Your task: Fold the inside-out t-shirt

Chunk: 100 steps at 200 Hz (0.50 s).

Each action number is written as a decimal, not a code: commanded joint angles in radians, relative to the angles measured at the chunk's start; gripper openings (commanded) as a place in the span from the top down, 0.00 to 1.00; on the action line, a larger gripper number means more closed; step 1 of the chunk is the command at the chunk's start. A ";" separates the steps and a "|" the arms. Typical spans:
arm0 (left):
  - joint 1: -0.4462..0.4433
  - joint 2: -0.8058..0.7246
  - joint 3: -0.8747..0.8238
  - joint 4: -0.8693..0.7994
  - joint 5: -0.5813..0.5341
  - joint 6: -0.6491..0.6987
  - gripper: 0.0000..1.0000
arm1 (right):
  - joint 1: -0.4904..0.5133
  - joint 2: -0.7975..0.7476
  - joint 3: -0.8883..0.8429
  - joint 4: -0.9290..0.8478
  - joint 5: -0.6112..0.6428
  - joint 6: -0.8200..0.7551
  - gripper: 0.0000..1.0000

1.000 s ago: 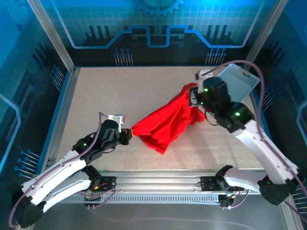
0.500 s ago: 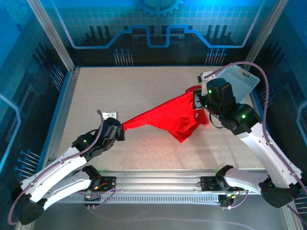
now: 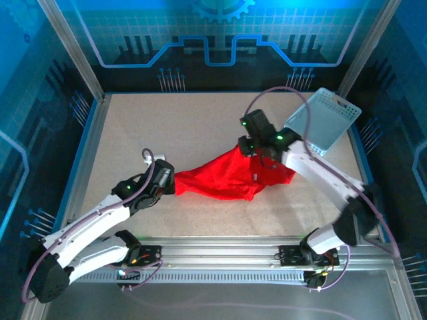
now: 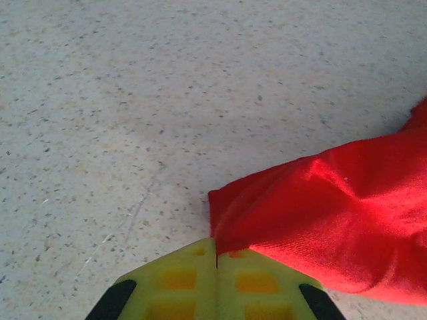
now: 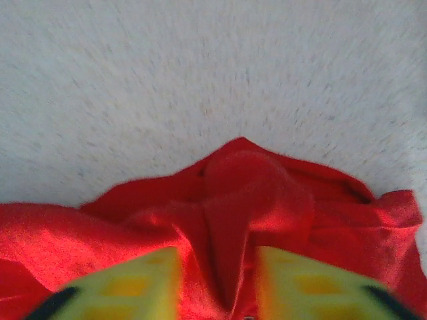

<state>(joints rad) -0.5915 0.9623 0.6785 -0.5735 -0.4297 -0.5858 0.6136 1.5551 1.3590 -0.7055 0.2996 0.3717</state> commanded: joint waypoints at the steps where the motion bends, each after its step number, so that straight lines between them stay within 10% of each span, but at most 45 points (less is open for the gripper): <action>1: 0.034 0.015 0.008 -0.018 0.018 -0.032 1.00 | -0.009 0.089 0.081 -0.038 0.015 -0.025 0.41; 42: 0.050 0.024 -0.005 -0.007 0.035 -0.028 1.00 | -0.008 -0.069 -0.092 0.025 -0.124 -0.080 0.27; 100: 0.064 0.042 -0.037 0.009 0.036 -0.028 1.00 | 0.036 -0.114 -0.293 0.040 -0.218 -0.074 0.38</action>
<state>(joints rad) -0.5423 0.9924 0.6567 -0.5674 -0.4026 -0.6033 0.6201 1.4162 1.1278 -0.6754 0.1352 0.3019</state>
